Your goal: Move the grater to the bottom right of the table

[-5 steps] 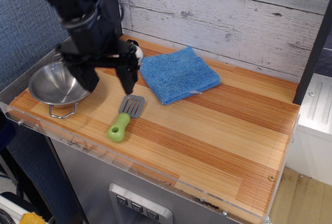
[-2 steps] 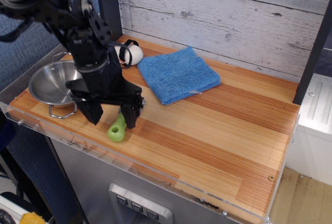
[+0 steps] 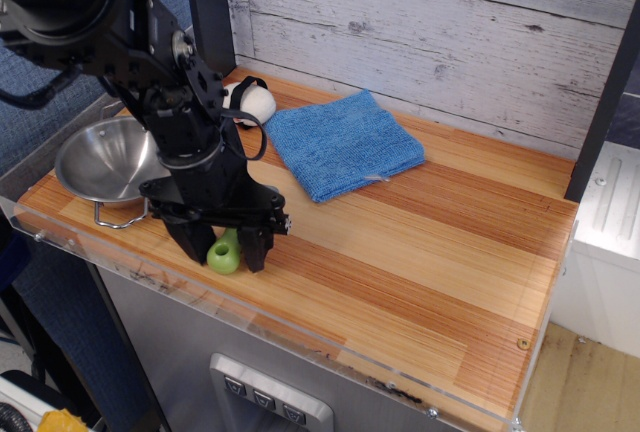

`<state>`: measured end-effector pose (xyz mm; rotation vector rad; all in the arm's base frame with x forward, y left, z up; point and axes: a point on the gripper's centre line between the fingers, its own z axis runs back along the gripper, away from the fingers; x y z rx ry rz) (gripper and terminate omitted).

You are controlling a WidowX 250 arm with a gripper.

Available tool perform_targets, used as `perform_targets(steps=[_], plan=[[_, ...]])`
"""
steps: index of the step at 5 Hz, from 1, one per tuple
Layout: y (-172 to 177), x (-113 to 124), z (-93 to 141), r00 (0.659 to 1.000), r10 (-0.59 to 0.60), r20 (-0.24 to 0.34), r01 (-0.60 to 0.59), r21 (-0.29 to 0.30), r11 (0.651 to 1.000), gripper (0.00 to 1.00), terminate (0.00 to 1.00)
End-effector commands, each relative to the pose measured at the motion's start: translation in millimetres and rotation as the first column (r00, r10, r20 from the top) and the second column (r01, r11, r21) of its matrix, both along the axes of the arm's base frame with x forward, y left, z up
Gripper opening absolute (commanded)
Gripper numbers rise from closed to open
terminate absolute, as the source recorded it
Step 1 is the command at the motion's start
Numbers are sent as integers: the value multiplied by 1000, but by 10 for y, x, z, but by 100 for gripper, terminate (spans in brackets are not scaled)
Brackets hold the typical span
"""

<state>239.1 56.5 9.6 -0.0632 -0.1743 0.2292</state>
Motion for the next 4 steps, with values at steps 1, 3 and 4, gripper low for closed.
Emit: perform_targets(steps=[1, 3, 4], plan=[[43, -21, 66, 999, 6, 43, -7, 19, 1000, 0, 0], [201, -57, 250, 994, 110, 24, -110, 23, 994, 0, 0], [280, -32, 515, 982, 179, 63, -179, 6, 984, 0, 0]])
